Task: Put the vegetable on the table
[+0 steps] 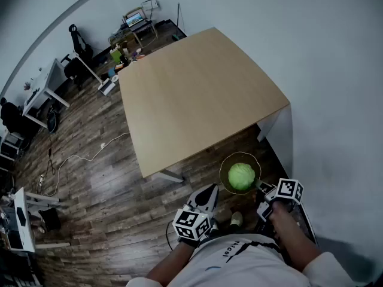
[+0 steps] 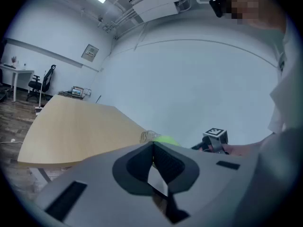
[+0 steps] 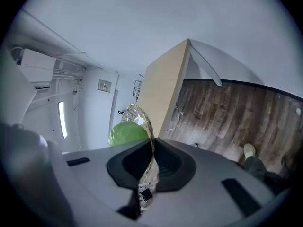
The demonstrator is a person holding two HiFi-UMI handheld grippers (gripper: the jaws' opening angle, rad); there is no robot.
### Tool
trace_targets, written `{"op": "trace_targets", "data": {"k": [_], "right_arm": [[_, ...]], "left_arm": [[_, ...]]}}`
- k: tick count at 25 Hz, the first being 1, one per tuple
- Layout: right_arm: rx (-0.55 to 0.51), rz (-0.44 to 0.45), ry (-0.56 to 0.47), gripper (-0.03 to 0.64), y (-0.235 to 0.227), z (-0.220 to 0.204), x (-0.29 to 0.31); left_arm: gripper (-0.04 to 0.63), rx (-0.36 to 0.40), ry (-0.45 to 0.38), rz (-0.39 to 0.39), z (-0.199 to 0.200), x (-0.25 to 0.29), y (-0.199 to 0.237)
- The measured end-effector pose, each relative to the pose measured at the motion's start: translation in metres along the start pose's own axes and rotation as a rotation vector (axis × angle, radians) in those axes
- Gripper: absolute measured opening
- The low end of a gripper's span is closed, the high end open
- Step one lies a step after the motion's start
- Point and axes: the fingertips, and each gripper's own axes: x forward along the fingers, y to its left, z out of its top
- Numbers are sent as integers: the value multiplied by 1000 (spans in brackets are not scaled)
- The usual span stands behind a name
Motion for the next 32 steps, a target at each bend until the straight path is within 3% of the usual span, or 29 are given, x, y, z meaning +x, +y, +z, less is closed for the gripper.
{"op": "trace_targets", "data": {"k": [17,32], "right_arm": [[5,18,-31,25,21,-41,-24],[-28,1,-41,25,-5,-10,-44]], "left_arm": [[12,15,-19,-45,9,-33,-21],[12,36,-15,-13,0,-5,-43]]}}
